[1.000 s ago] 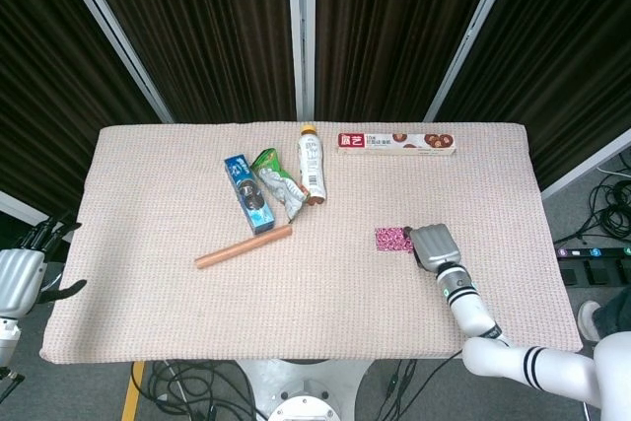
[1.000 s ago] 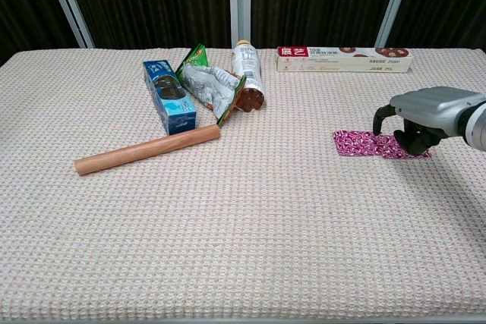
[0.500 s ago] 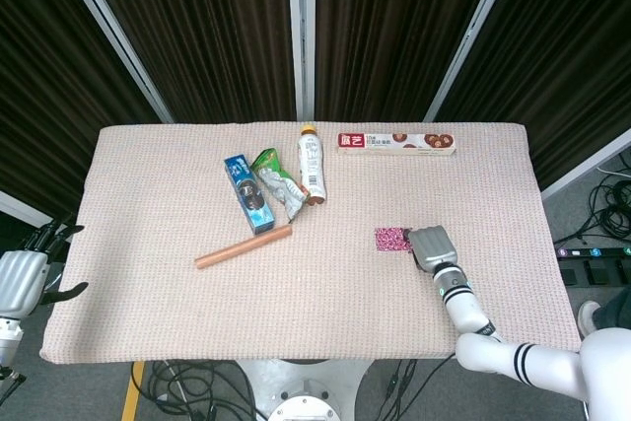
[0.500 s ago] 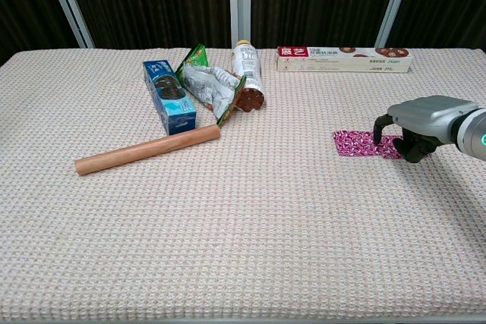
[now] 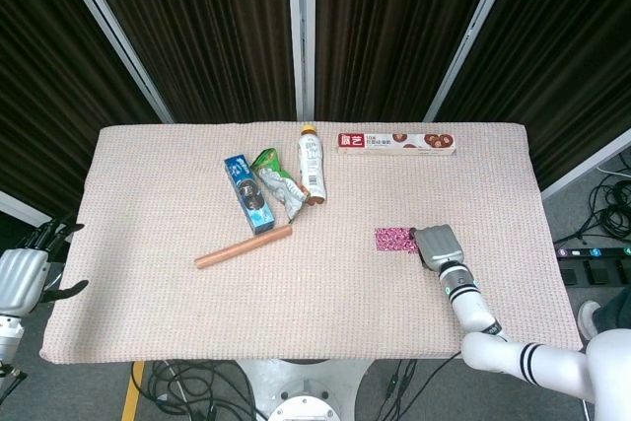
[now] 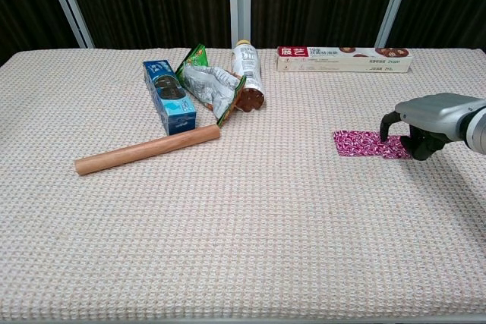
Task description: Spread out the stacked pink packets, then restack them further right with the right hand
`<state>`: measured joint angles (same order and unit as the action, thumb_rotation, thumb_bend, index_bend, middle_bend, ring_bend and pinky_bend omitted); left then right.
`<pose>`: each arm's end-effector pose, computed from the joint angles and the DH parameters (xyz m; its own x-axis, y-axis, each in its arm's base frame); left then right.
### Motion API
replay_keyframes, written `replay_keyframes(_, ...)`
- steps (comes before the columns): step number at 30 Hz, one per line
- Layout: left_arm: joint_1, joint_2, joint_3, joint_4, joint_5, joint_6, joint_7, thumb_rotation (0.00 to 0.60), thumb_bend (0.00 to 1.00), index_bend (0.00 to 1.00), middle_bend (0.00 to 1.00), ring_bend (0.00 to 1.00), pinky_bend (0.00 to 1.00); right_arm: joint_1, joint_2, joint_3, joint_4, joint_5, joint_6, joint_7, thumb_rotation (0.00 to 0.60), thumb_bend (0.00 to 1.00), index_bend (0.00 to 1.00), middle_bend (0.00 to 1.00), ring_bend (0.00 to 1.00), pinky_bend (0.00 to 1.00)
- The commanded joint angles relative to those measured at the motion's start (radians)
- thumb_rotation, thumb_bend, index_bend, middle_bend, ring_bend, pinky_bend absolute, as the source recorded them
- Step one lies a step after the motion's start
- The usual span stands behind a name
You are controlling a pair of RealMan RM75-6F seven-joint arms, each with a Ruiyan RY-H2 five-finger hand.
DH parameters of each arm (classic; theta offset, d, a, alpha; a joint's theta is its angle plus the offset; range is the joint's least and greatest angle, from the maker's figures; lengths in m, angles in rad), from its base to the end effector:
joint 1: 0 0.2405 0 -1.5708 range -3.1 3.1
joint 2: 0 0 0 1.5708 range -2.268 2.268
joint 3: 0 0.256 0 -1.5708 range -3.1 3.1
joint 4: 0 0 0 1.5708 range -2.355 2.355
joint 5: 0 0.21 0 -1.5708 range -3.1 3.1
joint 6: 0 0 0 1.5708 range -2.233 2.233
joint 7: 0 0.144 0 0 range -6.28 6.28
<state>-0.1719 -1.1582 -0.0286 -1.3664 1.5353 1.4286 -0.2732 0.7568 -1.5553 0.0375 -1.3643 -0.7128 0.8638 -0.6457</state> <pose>-0.3394 0.2100 0.1620 0.3409 0.0408 0.9392 0.9373 -0.0912 -0.3363 -0.2371 -0.3367 -0.0305 0.6281 -0.4682 0.6215 -0.7621 -0.2088 0.6129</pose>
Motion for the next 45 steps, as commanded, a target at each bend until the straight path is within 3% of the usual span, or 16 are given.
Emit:
replay_keyframes(1,0.001,0.001,0.000,0.001,-0.001,0.000,-0.001,0.600,0.02,0.24,0.18,0.17,0.30,0.004,-0.009,-0.001,-0.002,-0.001,-0.001,-0.005,0.600,0.65,0.30,1.00,1.00,0.96)
replay_keyframes(36,-0.001,0.003,0.001,-0.003,0.002,0.001,-0.002,0.600,0.02,0.24,0.18,0.17,0.30,-0.012,0.017,-0.025,0.011,0.030,0.000,-0.001,0.600,0.65,0.31,1.00,1.00,0.96)
replay_keyframes(45,-0.002,0.003,0.000,-0.003,0.001,0.001,-0.001,0.600,0.02,0.24,0.18,0.17,0.30,-0.009,0.027,-0.003,-0.014,0.002,0.009,0.024,0.600,0.66,0.31,1.00,1.00,0.96)
